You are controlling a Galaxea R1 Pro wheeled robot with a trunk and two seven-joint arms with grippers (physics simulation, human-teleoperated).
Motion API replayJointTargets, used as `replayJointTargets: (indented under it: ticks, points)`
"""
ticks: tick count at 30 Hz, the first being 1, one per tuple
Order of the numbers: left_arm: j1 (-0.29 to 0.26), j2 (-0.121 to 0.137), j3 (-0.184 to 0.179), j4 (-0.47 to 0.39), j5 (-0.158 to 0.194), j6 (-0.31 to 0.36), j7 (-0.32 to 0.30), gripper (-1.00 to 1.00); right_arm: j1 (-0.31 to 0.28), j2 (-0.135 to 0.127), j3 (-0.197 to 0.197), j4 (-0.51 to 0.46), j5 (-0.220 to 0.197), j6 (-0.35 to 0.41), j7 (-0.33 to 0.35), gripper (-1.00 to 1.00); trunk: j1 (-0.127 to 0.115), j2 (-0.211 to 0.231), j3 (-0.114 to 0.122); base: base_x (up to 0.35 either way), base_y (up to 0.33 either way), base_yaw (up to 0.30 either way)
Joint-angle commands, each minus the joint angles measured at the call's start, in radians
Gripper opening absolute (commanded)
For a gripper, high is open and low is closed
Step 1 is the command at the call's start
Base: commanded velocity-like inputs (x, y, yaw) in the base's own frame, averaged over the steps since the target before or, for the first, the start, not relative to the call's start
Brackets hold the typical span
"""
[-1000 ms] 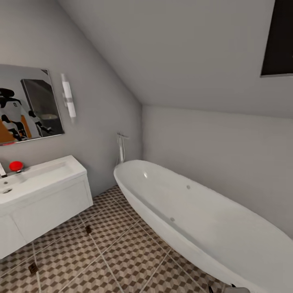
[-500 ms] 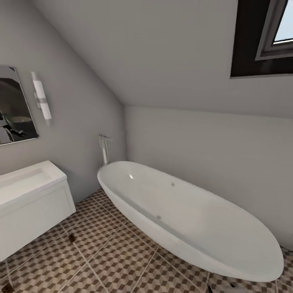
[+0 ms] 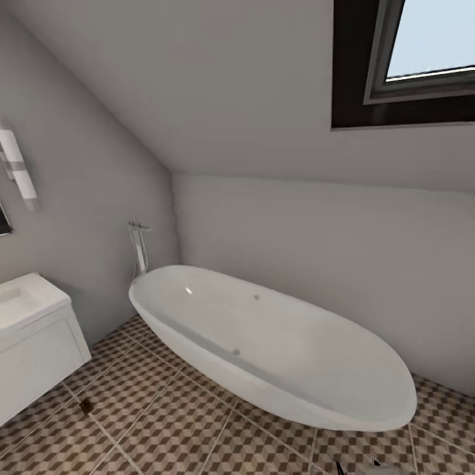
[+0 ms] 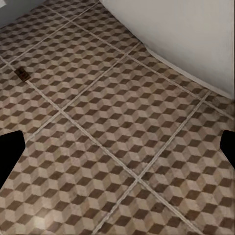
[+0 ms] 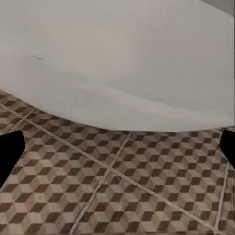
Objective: Take the four mousetraps from the cabinet in the bathroom and place them on the bathroom floor. Make sure all four end up on the same floor surface, and ensure that at least two of them are either under or directly next to the same bathroom sink.
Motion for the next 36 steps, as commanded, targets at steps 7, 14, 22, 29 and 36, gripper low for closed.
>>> replayJointTargets:
  ticks: [7, 14, 22, 29, 36]
  points:
    - [-0.001, 0.000, -0.001, 0.004, 0.008, -0.006, -0.003, 1.00, -0.001, 0.001, 0.008, 0.004, -0.008, -0.005, 0.001, 1.00, 0.000, -0.001, 0.003, 0.000, 0.000, -0.280]
    - [-0.001, -0.001, -0.002, 0.004, 0.008, -0.006, -0.003, 1.00, -0.001, 0.002, 0.008, 0.004, -0.008, -0.005, 0.001, 1.00, 0.000, -0.001, 0.006, 0.000, 0.000, -0.280]
    - [-0.001, -0.002, -0.002, 0.004, 0.008, -0.006, -0.002, 1.00, -0.002, 0.002, 0.007, 0.004, -0.008, -0.005, 0.001, 1.00, 0.000, -0.001, 0.009, 0.000, 0.000, -0.280]
    - [-0.001, -0.002, -0.002, 0.004, 0.008, -0.006, -0.001, 1.00, -0.001, 0.002, 0.007, 0.004, -0.008, -0.005, 0.001, 1.00, 0.000, -0.001, 0.012, 0.000, 0.000, -0.280]
    - [-0.001, -0.003, -0.002, 0.004, 0.008, -0.006, -0.001, 1.00, -0.001, 0.002, 0.007, 0.004, -0.008, -0.005, 0.001, 1.00, 0.000, -0.001, 0.015, 0.000, 0.000, -0.279]
